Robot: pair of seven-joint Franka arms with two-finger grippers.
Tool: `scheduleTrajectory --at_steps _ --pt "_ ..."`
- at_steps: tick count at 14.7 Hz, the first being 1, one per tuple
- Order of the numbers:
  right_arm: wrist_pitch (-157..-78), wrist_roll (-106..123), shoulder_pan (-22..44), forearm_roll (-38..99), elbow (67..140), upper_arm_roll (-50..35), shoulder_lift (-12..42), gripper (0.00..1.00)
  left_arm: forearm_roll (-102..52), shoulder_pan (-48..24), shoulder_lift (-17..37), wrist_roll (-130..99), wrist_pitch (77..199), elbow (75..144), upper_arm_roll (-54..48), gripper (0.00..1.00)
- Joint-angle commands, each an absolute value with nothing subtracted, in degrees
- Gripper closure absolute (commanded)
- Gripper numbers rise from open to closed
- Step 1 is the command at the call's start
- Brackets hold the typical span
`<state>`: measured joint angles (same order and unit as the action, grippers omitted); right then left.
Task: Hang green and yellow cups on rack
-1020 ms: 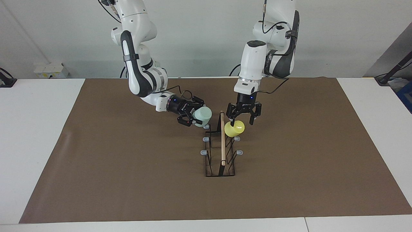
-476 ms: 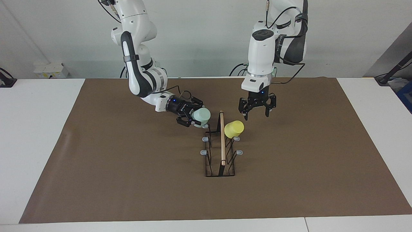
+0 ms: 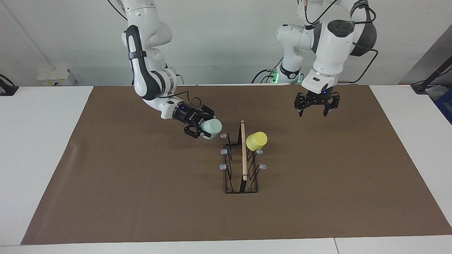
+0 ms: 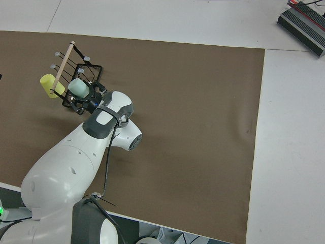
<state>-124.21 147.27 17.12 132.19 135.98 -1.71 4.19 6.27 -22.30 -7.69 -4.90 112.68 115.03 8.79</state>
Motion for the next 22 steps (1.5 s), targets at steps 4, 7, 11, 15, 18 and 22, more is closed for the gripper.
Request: scheduleTrajectory --at_steps 4,7,11,15,18,22 --pt "-130.42 137.39 17.22 126.84 137.64 -2.02 -3.42 0.76 1.76 -12.85 -4.84 11.85 102.85 104.96 8.44 0.00" --pt "-132.88 135.00 17.49 125.86 134.57 -2.37 -3.26 0.76 0.79 -9.85 -2.73 14.32 97.76 98.81 8.44 0.00" --pt "-137.45 133.33 19.25 125.86 127.63 -2.46 0.43 0.72 0.70 -9.40 -2.55 14.33 96.07 95.98 8.44 0.00" --pt "-137.11 133.77 21.00 129.98 125.78 -2.55 2.72 0.72 0.70 -9.32 -4.13 13.45 95.19 96.41 8.35 0.00" --pt "-137.29 135.70 22.50 132.53 124.28 -2.55 5.09 0.72 0.70 -9.49 -4.04 13.10 93.97 95.98 8.17 0.00" --pt "-137.46 138.07 23.98 136.30 124.28 -2.55 5.98 0.72 0.70 -7.83 -4.13 13.01 92.29 95.45 7.04 0.00"
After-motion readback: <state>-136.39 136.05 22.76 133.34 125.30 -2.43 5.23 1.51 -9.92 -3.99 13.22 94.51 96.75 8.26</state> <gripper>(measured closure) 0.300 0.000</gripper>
